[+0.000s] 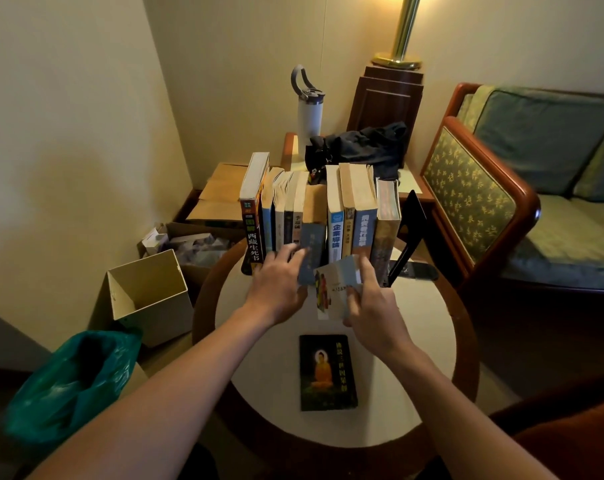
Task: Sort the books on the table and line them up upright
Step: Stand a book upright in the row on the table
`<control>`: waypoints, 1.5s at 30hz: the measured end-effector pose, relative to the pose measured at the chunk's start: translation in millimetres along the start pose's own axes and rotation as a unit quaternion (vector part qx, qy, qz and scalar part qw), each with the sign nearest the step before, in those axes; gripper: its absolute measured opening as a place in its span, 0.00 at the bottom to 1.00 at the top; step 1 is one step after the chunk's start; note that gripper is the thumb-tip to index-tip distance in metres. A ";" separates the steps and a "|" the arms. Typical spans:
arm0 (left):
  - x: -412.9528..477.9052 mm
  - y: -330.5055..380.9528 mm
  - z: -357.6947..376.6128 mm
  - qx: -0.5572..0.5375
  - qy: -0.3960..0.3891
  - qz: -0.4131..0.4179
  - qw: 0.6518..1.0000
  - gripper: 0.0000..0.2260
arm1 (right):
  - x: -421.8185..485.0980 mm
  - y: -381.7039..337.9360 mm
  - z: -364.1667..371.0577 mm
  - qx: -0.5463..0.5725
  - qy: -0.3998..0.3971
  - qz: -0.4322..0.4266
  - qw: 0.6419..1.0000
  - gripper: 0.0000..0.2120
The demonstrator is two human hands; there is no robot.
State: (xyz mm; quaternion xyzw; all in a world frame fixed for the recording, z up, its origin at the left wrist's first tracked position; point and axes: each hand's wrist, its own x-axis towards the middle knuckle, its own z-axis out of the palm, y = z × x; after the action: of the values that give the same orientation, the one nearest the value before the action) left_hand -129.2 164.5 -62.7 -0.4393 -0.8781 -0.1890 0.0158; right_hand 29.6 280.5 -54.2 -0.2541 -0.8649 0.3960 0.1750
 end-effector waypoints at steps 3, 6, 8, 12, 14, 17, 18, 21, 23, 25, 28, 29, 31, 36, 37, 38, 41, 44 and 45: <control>6.5 0.1 -1.3 -0.016 -0.003 0.010 1.000 0.33 | 4.8 -2.2 3.6 -0.001 0.016 -0.003 1.000 0.25; 9.0 5.1 0.8 -0.047 -0.013 0.012 0.999 0.34 | 9.1 -2.4 3.5 -0.015 0.018 -0.019 1.000 0.18; 10.6 8.3 1.7 -0.079 -0.020 0.010 0.997 0.34 | 11.0 -3.2 1.4 -0.013 0.012 -0.020 1.000 0.16; 14.8 11.9 -0.2 -0.132 -0.038 0.023 0.990 0.34 | 14.9 -4.3 -9.7 -0.069 -0.020 -0.037 0.997 0.13; 13.7 13.0 -2.8 -0.153 -0.053 0.014 0.987 0.25 | 19.0 -1.9 -14.5 -0.087 -0.032 -0.051 0.994 0.13; 7.6 12.7 -1.5 -0.217 -0.060 -0.015 0.974 0.08 | 25.8 2.9 -16.7 -0.113 -0.014 -0.091 0.989 0.13; 5.3 12.1 -0.4 -0.237 -0.060 -0.021 0.969 0.06 | 27.3 3.2 -16.6 -0.120 -0.008 -0.101 0.988 0.13; 3.8 9.4 2.3 -0.256 -0.061 -0.034 0.964 0.06 | 26.8 -1.0 -19.1 -0.145 0.006 -0.108 0.983 0.11; 3.3 9.4 2.1 -0.274 -0.067 -0.047 0.958 0.07 | 25.0 -6.7 -23.4 -0.208 -0.017 -0.112 0.972 0.08; 3.4 9.4 3.0 -0.289 -0.064 -0.045 0.954 0.09 | 24.7 -14.2 -26.3 -0.268 -0.071 -0.096 0.956 0.06; 6.4 11.5 2.1 -0.280 -0.044 -0.026 0.959 0.08 | 24.6 -20.0 -25.1 -0.247 -0.101 -0.056 0.962 0.06; 9.1 11.4 1.0 -0.267 -0.021 -0.019 0.963 0.08 | 24.6 -19.8 -23.7 -0.234 -0.086 -0.046 0.967 0.06; 16.2 8.0 -2.2 -0.206 0.038 0.009 0.978 0.12 | 23.6 -19.1 -20.5 -0.210 -0.047 -0.033 0.976 0.06; 27.0 -1.8 -14.2 -0.057 0.067 0.090 0.992 0.26 | 22.5 -20.6 -13.5 -0.163 0.011 -0.030 0.986 0.06; 27.4 -2.9 -15.8 -0.030 0.070 0.110 0.991 0.26 | 23.6 -21.2 -12.3 -0.162 0.024 -0.032 0.986 0.06; 28.2 -4.2 -16.1 -0.008 0.079 0.124 0.989 0.26 | 24.8 -22.0 -11.2 -0.160 0.035 -0.033 0.986 0.07; 30.3 -7.9 -13.4 0.034 0.085 0.123 0.988 0.30 | 26.7 -24.6 -4.8 -0.146 0.056 -0.041 0.987 0.07; 33.2 -12.4 -6.6 0.096 0.042 0.109 0.988 0.38 | 25.8 -27.2 5.0 -0.146 0.085 -0.047 0.984 0.08; 34.0 -13.4 -4.4 0.115 0.035 0.110 0.987 0.40 | 25.2 -27.6 8.1 -0.146 0.099 -0.047 0.983 0.08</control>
State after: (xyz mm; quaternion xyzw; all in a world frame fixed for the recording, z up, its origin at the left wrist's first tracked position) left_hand -161.0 181.7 -56.3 -0.5218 -0.8392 -0.0987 0.1174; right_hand -3.1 274.9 -35.3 -0.2740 -0.9028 0.2295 0.2391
